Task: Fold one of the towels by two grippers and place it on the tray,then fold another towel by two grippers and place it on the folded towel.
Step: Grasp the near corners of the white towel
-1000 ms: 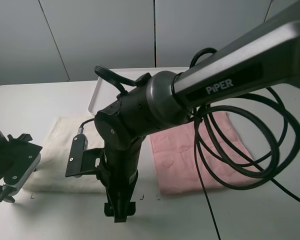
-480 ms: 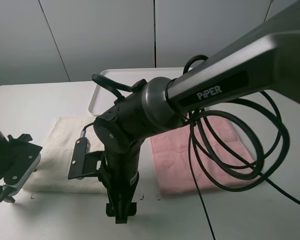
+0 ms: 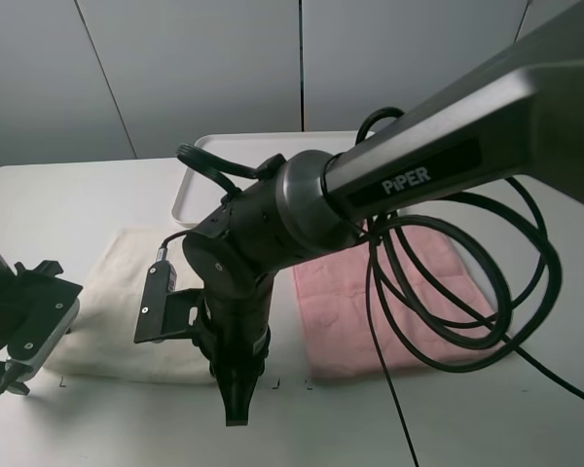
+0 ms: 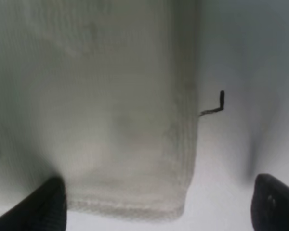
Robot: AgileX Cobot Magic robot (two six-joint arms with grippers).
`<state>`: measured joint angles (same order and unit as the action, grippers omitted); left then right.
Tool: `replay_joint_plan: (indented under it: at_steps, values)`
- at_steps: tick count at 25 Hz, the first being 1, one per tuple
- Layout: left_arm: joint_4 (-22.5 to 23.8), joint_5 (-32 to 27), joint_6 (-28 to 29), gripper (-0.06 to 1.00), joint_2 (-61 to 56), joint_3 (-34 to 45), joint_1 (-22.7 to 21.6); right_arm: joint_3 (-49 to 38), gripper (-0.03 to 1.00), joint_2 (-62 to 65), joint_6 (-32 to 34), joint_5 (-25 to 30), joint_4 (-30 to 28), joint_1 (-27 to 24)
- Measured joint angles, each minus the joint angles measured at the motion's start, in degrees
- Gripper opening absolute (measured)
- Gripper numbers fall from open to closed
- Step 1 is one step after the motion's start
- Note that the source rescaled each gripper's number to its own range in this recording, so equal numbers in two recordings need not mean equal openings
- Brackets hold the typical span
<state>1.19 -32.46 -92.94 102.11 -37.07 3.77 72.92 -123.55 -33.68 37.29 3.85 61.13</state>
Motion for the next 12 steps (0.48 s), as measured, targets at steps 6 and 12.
replay_joint_plan:
  at_steps: [6,12]
  values:
    - [-1.2,0.1,0.0,0.99,0.0,0.0,0.0,0.0,0.00,0.0,1.5,-0.2,0.0,0.0]
    - [-2.7,0.7,-0.4,0.99,0.0,0.1,0.0,0.0,0.00,0.0,1.5,0.2,0.0,0.0]
